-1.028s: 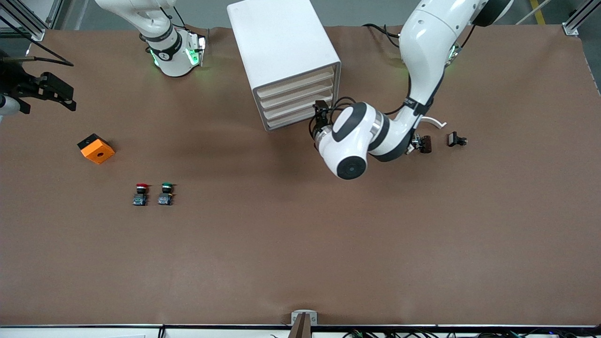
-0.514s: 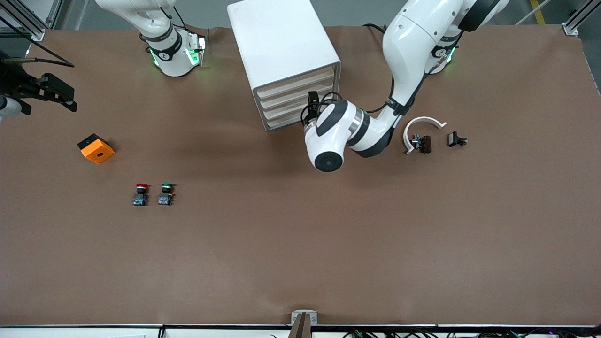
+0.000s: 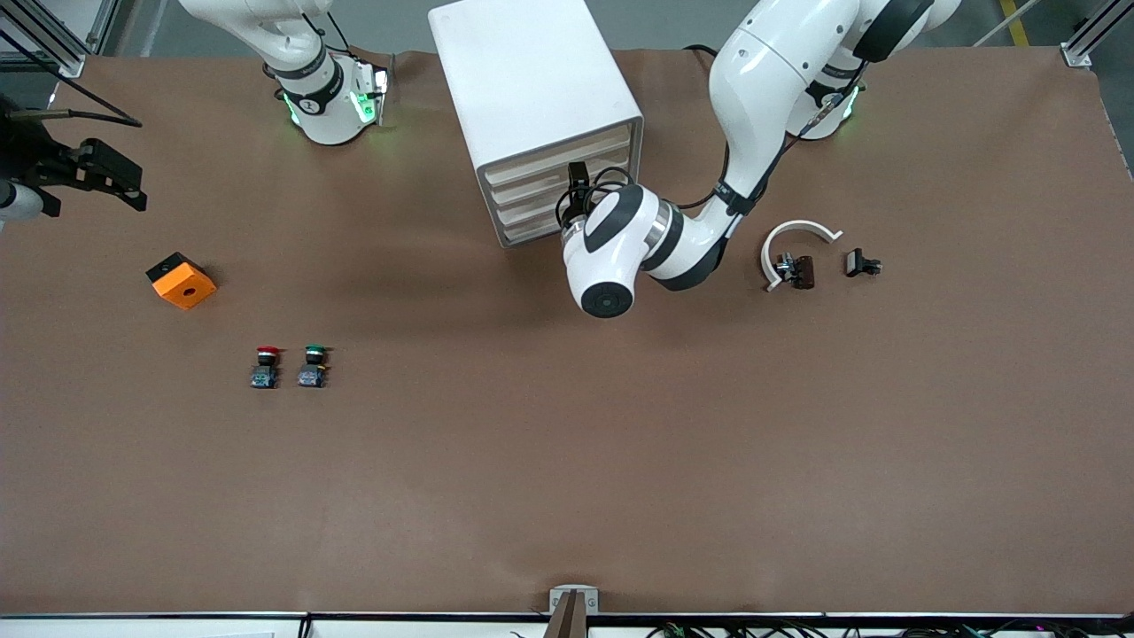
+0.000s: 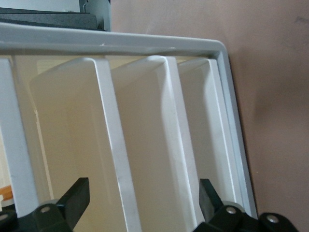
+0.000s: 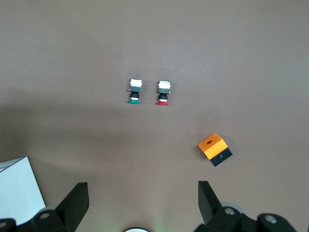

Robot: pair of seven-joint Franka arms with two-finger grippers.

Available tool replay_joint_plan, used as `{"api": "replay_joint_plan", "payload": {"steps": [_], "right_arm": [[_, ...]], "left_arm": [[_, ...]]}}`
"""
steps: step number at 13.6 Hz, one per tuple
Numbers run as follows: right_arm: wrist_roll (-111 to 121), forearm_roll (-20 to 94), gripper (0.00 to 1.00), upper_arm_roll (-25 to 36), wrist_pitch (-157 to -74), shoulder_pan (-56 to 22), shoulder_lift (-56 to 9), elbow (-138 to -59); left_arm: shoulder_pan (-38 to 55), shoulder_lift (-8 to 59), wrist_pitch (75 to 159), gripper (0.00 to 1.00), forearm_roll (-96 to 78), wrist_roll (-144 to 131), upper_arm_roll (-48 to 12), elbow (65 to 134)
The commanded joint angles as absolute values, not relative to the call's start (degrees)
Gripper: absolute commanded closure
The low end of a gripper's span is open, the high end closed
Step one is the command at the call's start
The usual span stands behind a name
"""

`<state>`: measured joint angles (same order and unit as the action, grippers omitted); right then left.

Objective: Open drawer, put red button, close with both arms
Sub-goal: 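Grasp the top drawer's front edge with the left gripper, then pull the drawer open with the left gripper while the right gripper reaches out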

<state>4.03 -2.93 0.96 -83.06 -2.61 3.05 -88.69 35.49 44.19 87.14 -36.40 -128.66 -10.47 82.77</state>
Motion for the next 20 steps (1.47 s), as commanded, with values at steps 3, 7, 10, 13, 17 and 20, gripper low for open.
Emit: {"api": "replay_joint_plan", "payload": {"steps": [3,7,10,13,17,20], "right_arm": [[4.57,-3.87,0.0,0.97,-82.79,-2.99,2.37,-87.36],[4.57,-3.87,0.0,0.97,-82.79,-2.99,2.37,-87.36],[4.57,-3.95,0.0,0.97,-82.88,-3.16,2.29,-87.36],[4.57,-3.87,0.0,0.97,-83.49,-3.16,1.32,-87.36],[4.57,-4.22,0.0,0.97,-85.51,-3.87,-0.08,-87.36],[4.66,-4.57,0.0,1.05,-85.87,-3.34,-0.53,-87.89]], "left_arm": [[36.91,45.7,86.4,0.16,-40.07,-130.52,-10.28,82.35],[36.91,47.11,86.66,0.58,-42.89,-130.26,-10.28,82.18],[37.0,47.37,86.66,0.75,-42.72,-130.43,-10.28,82.18],[37.0,47.2,86.57,1.0,-42.63,-130.34,-10.28,82.0],[35.43,46.76,86.57,1.0,-42.27,-130.34,-8.27,81.65],[31.74,46.76,86.57,1.0,-42.28,-130.17,-7.82,79.99]]}}
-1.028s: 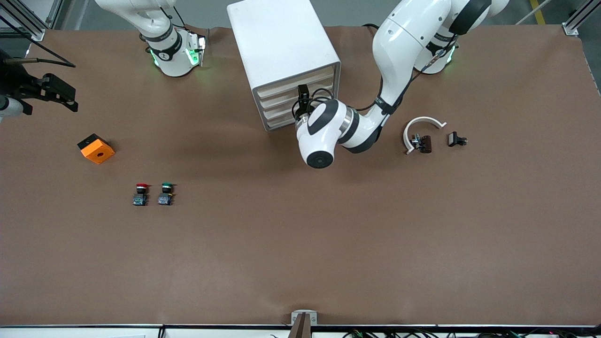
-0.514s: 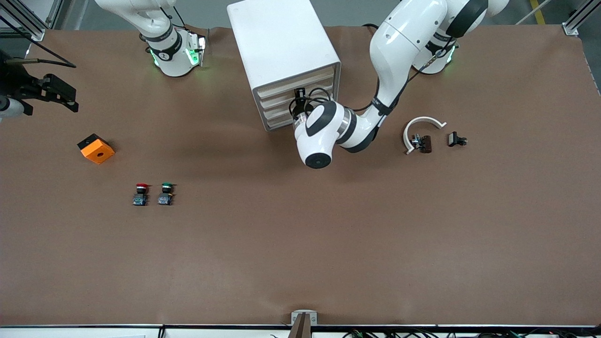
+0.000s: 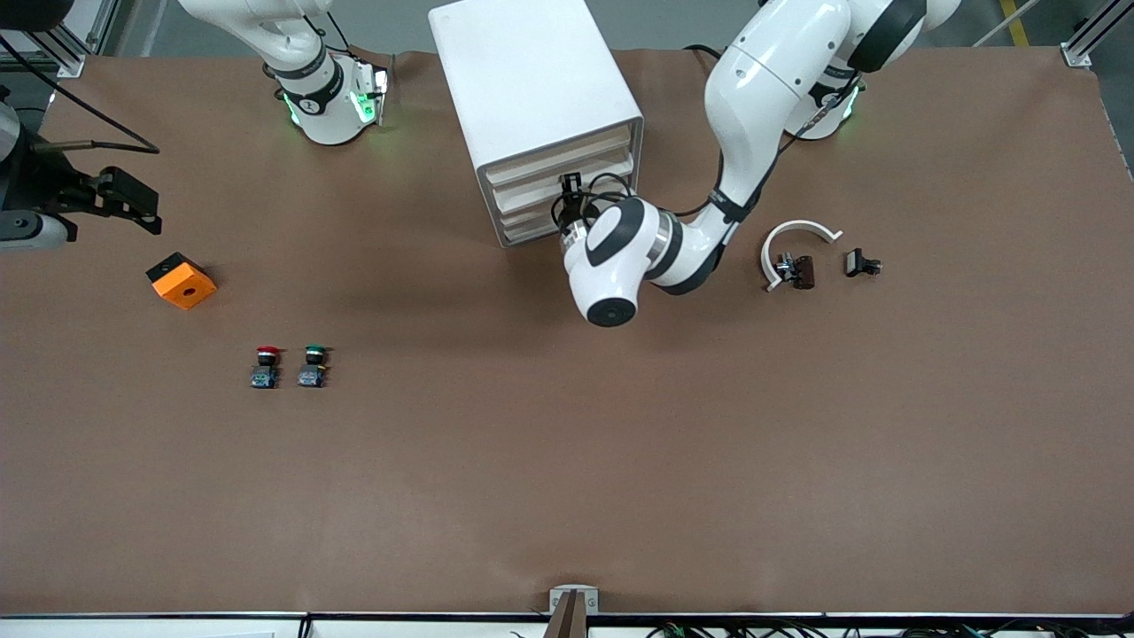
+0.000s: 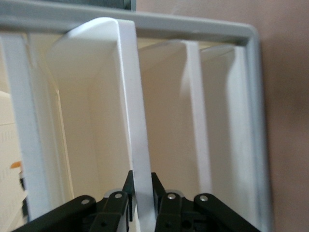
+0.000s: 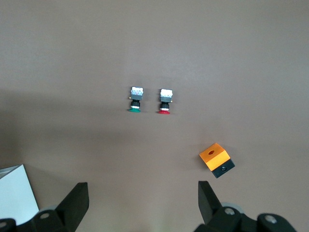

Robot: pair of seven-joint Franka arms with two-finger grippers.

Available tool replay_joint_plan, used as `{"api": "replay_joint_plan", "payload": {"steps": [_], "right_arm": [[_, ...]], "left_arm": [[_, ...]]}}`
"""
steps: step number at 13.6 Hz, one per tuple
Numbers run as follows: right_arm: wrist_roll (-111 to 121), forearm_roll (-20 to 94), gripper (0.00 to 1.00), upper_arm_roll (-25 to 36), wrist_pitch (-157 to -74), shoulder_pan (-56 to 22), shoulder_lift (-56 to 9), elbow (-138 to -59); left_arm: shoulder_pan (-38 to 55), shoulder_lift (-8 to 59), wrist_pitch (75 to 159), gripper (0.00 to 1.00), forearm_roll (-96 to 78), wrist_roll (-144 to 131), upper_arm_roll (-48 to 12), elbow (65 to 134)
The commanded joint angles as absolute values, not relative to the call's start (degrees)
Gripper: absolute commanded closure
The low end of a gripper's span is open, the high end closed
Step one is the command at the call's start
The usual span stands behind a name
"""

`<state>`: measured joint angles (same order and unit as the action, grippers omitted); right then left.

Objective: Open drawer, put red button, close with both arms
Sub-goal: 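Pull the drawer open with the left gripper while the right gripper reaches out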

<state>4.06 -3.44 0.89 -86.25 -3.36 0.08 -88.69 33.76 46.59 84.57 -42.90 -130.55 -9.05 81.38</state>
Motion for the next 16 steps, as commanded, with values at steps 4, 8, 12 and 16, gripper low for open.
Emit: {"api": "replay_joint_plan", "payload": {"steps": [4,8,12,16], "right_arm": [[4.66,-6.4,0.0,1.32,-86.13,-2.99,-4.55,-87.89],[4.66,-8.26,0.0,1.32,-91.29,-1.76,-12.64,-89.46],[4.66,-8.17,0.0,1.32,-103.5,-0.79,-16.25,-96.31],[4.66,-8.09,0.0,1.32,-114.94,0.26,-19.32,-102.3]], "left_arm": [[27.61,47.11,87.1,1.0,-42.19,-129.29,-7.82,78.23],[25.67,47.2,89.2,1.0,-42.19,-127.89,-7.82,77.17],[25.31,47.2,89.74,0.0,-41.92,-126.21,-7.39,76.99],[25.31,46.67,91.31,0.0,-42.01,-123.59,-4.75,76.55]]}}
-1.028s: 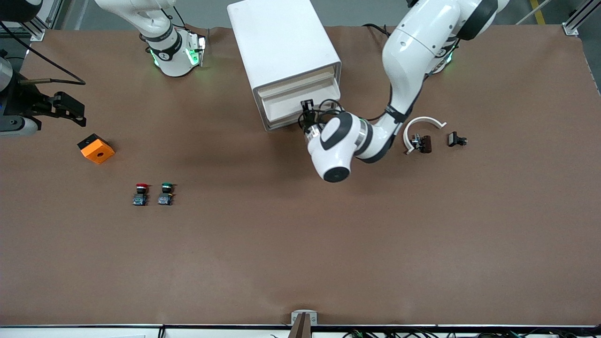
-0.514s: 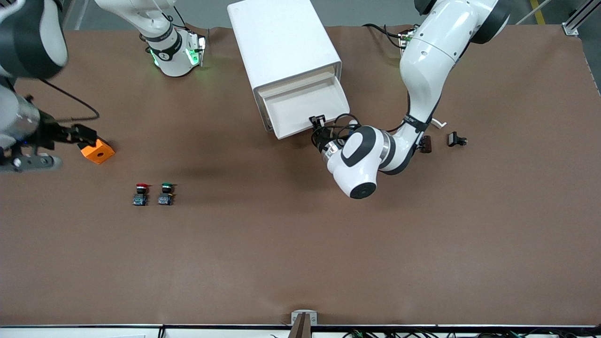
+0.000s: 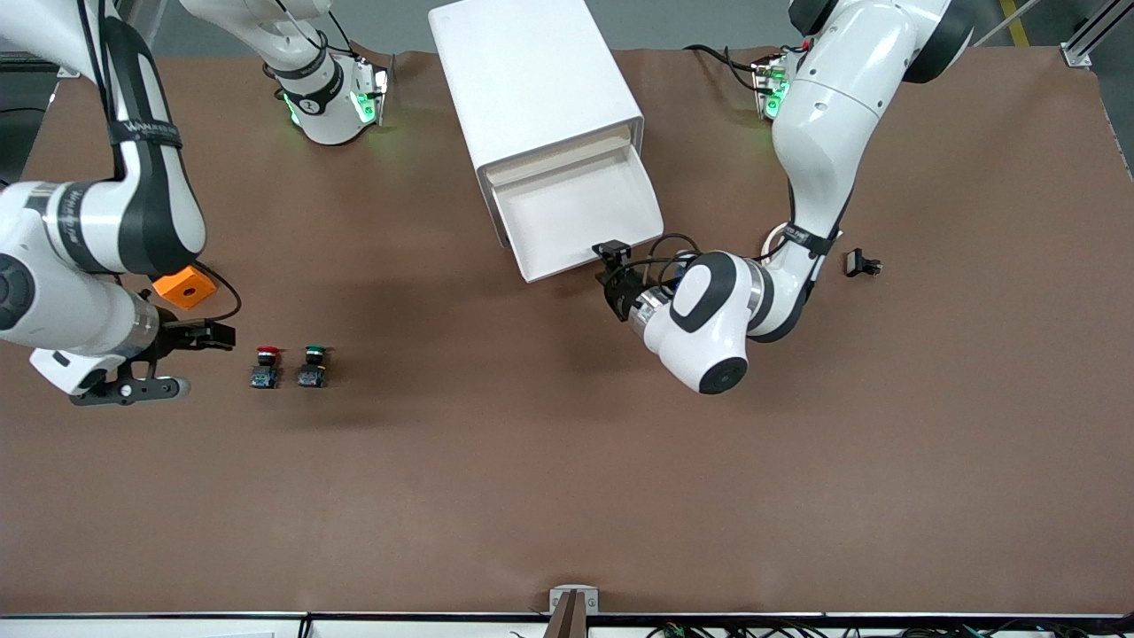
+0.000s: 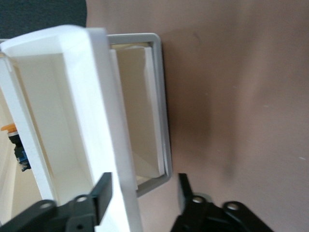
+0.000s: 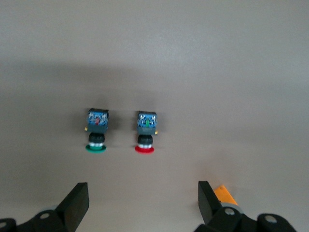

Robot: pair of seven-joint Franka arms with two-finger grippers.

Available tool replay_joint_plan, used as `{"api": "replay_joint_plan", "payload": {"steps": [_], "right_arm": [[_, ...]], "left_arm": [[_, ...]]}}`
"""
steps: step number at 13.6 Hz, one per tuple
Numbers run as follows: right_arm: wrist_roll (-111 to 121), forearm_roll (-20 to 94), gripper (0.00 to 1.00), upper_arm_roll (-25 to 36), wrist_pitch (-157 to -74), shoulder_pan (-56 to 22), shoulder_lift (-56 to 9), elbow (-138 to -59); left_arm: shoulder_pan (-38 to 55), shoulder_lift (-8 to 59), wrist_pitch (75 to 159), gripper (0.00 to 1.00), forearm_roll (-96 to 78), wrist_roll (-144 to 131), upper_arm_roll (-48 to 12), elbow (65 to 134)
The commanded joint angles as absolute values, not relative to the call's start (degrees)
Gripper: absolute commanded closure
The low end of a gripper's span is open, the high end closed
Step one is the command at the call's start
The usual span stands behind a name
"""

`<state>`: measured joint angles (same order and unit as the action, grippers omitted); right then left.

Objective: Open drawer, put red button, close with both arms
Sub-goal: 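Grasp the red-capped button with the right gripper while the left gripper withdraws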

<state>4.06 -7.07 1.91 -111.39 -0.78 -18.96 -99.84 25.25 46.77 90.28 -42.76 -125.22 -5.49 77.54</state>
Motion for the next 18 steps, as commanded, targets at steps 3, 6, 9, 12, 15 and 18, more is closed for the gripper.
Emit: {"api": "replay_joint_plan", "payload": {"steps": [3,6,9,12,15,18], "right_arm": [[4.66,-7.91,0.0,1.23,-120.13,2.02,-24.07,-102.39],[4.75,-7.74,0.0,1.14,-122.78,2.72,-26.62,-102.92],[4.66,-7.73,0.0,1.14,-129.53,2.72,-26.81,-107.03],[4.66,-7.73,0.0,1.14,-132.71,2.81,-28.38,-108.72],[4.66,-7.73,0.0,1.05,-135.26,3.25,-29.09,-110.74],[4.66,-7.73,0.0,0.97,-136.66,3.86,-30.49,-110.74]], "left_arm": [[25.31,46.67,92.55,0.0,-42.01,-120.51,0.59,71.82],[25.49,45.18,92.64,0.0,-41.92,-109.72,7.89,70.76],[25.31,42.38,92.64,0.0,-41.92,-100.13,15.53,70.66],[25.05,37.54,92.55,0.0,-41.23,-90.12,23.36,70.75],[24.61,33.33,91.76,0.0,-32.74,-75.75,26.1,71.01],[23.82,28.93,91.49,0.0,-21.56,-52.89,26.19,71.1]]}}
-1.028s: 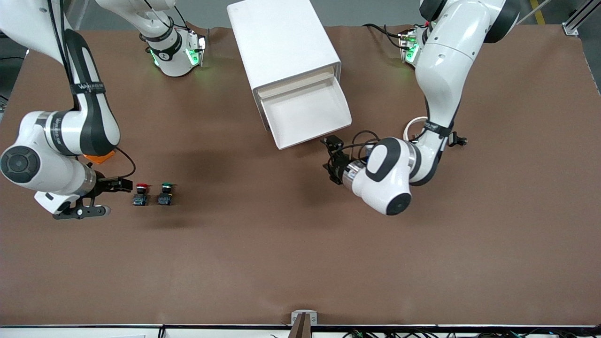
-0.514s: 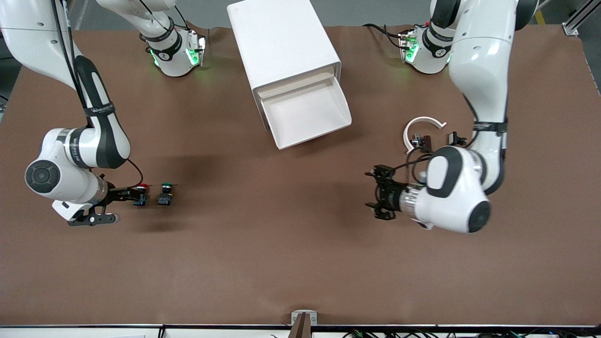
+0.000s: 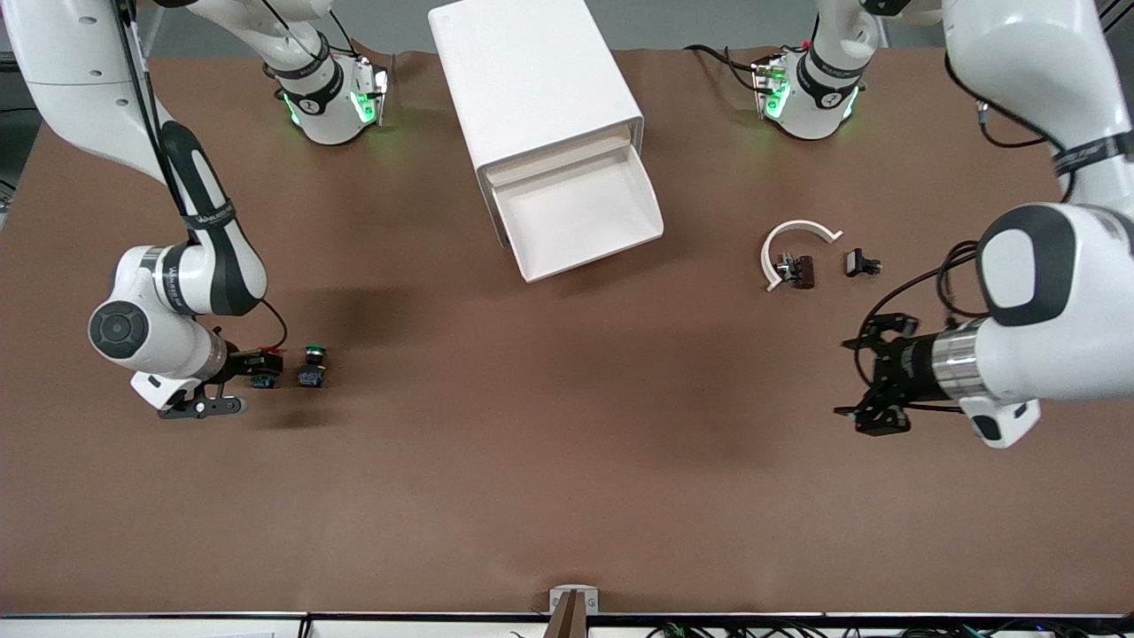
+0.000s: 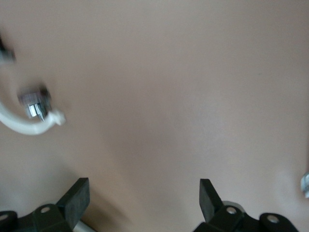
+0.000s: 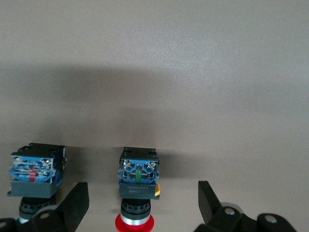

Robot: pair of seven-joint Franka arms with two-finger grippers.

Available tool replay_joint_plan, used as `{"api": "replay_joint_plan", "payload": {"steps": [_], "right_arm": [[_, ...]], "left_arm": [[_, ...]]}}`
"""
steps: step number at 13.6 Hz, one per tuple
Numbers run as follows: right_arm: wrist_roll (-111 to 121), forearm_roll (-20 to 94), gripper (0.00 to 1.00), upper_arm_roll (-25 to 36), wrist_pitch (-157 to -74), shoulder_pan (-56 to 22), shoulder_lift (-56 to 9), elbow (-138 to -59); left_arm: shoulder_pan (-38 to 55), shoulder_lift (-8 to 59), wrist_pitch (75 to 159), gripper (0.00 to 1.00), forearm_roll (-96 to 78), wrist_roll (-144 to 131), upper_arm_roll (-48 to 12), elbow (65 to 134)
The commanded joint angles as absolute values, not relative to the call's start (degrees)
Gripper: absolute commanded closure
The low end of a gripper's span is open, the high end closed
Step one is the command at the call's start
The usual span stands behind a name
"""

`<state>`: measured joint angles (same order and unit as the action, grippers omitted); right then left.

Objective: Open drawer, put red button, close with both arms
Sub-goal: 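Grasp the red-capped button with the right gripper while the left gripper withdraws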

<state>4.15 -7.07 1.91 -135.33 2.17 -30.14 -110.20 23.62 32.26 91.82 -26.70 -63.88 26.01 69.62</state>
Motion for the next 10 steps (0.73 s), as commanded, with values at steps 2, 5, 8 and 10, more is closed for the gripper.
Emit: {"api": "replay_joint_plan", "payload": {"steps": [2,5,8,10], "right_arm": [[4.66,-7.73,0.0,0.97,-137.02,4.04,-31.02,-110.92],[4.66,-7.38,0.0,0.88,-137.98,4.04,-31.46,-111.36],[4.57,-7.21,0.01,0.88,-137.99,3.96,-31.82,-111.53],[4.57,-6.42,0.2,0.88,-137.99,3.78,-32.08,-111.45]], "left_arm": [[20.58,26.29,91.5,0.0,-19.34,-37.79,26.19,71.54],[17.93,22.95,89.93,0.0,-16.54,-25.15,26.19,71.89],[18.19,21.45,89.56,0.0,-10.39,-20.32,26.1,71.89],[17.93,20.31,89.56,0.0,-10.02,-16.46,26.1,72.24]]}}
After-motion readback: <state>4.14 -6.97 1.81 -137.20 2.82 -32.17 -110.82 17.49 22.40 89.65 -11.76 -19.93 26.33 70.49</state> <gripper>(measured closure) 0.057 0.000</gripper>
